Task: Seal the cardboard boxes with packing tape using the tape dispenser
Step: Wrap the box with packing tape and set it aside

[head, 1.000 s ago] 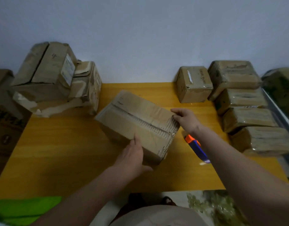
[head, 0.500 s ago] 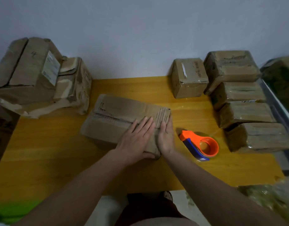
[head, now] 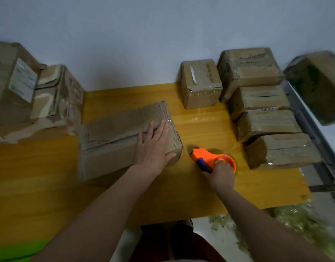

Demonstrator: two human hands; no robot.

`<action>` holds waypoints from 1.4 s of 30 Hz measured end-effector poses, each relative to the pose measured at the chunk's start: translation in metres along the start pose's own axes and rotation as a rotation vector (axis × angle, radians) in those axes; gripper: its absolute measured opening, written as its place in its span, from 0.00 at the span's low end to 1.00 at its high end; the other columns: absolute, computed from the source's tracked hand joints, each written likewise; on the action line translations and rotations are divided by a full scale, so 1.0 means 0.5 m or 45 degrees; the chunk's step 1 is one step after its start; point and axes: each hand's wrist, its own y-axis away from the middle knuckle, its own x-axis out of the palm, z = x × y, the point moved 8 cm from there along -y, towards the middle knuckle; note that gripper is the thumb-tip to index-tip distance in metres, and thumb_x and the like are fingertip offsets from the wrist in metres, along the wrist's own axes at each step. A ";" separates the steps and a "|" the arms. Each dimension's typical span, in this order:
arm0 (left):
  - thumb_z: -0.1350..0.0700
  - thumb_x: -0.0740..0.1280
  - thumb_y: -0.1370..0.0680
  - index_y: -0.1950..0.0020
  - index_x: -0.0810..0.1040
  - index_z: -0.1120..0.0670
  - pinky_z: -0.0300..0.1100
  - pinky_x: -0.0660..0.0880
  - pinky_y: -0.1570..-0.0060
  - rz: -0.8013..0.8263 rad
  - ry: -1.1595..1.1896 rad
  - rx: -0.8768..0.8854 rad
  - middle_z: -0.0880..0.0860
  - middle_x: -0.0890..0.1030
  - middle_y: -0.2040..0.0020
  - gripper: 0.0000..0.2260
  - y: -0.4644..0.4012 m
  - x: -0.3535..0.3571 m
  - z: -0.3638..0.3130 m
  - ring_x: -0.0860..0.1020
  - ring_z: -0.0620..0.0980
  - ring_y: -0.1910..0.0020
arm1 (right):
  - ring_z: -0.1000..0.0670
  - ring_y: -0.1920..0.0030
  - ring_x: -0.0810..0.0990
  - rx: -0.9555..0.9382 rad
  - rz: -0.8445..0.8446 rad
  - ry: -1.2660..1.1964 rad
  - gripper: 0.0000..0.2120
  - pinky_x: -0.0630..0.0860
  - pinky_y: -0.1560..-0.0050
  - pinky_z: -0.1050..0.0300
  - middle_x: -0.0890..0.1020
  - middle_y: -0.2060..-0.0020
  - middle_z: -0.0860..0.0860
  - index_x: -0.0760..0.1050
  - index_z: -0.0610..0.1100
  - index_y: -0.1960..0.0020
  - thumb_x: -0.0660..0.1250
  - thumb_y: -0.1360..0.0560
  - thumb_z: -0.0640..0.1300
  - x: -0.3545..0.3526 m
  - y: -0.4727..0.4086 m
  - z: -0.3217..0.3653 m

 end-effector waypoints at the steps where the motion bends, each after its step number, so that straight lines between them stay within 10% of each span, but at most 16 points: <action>1: 0.36 0.62 0.25 0.22 0.36 0.47 0.57 0.43 0.25 -0.005 -0.008 0.005 0.46 0.37 0.22 0.43 0.000 0.000 -0.001 0.38 0.52 0.23 | 0.42 0.38 0.74 -0.054 0.053 0.059 0.26 0.63 0.33 0.50 0.77 0.41 0.42 0.68 0.40 0.37 0.69 0.27 0.54 0.014 -0.002 -0.003; 10: 0.41 0.63 0.22 0.22 0.38 0.44 0.57 0.43 0.25 0.105 -0.019 -0.057 0.47 0.39 0.21 0.40 0.006 -0.010 0.004 0.40 0.54 0.22 | 0.49 0.67 0.69 -0.462 0.173 -0.914 0.09 0.61 0.66 0.56 0.72 0.71 0.49 0.72 0.42 0.63 0.70 0.27 0.35 -0.058 -0.007 0.037; 15: 0.60 0.67 0.24 0.23 0.61 0.54 0.41 0.60 0.31 -0.153 0.808 -0.132 0.53 0.64 0.25 0.31 -0.003 -0.126 -0.005 0.63 0.52 0.27 | 0.56 0.62 0.78 -0.721 0.452 -1.409 0.05 0.72 0.59 0.64 0.82 0.62 0.49 0.79 0.37 0.53 0.67 0.27 0.30 -0.119 0.050 0.063; 23: 0.59 0.59 0.19 0.43 0.81 0.59 0.41 0.71 0.40 0.234 1.316 -0.006 0.54 0.82 0.42 0.12 -0.013 -0.179 -0.090 0.78 0.46 0.42 | 0.50 0.51 0.83 -0.802 0.723 -1.393 0.10 0.77 0.52 0.62 0.85 0.51 0.45 0.78 0.36 0.45 0.66 0.25 0.33 -0.178 0.113 0.088; 31: 0.60 0.65 0.22 0.42 0.80 0.64 0.46 0.77 0.43 0.601 1.825 -0.175 0.58 0.83 0.45 0.12 -0.018 -0.150 -0.059 0.81 0.52 0.47 | 0.47 0.56 0.83 -0.638 0.829 -1.274 0.20 0.79 0.53 0.53 0.84 0.52 0.40 0.78 0.35 0.46 0.73 0.33 0.44 -0.205 0.140 0.124; 42: 0.66 0.69 0.24 0.57 0.81 0.63 0.34 0.77 0.70 0.073 1.668 -0.444 0.51 0.80 0.71 0.03 -0.064 -0.156 0.048 0.78 0.42 0.72 | 0.49 0.64 0.83 -0.692 0.929 -1.105 0.13 0.80 0.62 0.59 0.84 0.63 0.48 0.76 0.42 0.51 0.70 0.28 0.51 -0.240 0.197 0.196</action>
